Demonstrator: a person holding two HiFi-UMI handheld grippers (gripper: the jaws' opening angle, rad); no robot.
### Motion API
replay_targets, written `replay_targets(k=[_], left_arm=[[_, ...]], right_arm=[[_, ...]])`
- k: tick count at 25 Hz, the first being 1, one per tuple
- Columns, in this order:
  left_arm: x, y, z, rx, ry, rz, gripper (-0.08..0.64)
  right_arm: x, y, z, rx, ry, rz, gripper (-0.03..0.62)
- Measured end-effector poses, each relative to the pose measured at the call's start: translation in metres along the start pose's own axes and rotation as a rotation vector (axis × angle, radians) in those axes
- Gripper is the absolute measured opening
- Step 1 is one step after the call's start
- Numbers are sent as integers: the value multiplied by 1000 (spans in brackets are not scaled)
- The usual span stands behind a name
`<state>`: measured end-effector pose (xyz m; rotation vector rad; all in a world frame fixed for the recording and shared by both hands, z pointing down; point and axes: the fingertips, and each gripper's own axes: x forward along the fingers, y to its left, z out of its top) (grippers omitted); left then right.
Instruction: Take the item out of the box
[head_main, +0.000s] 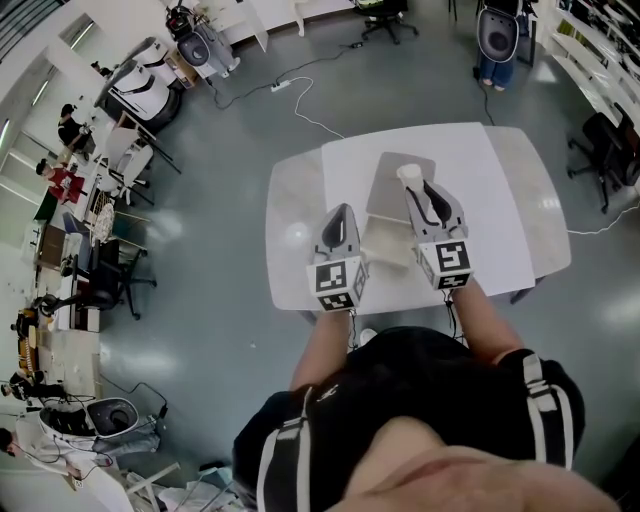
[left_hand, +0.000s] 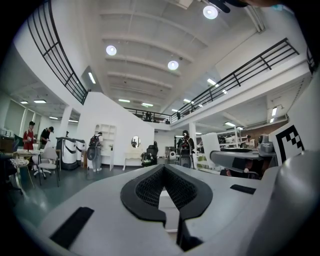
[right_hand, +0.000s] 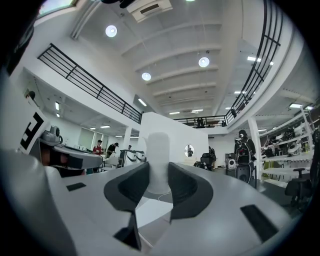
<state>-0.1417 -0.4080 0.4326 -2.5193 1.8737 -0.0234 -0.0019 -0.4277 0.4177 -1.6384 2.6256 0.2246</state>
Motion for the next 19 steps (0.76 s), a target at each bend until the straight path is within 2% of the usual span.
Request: replay_targets(k=[19], left_arm=[[0, 3, 5, 7, -33, 18, 11]], right_arm=[[1, -9, 3, 15, -35, -41, 120]])
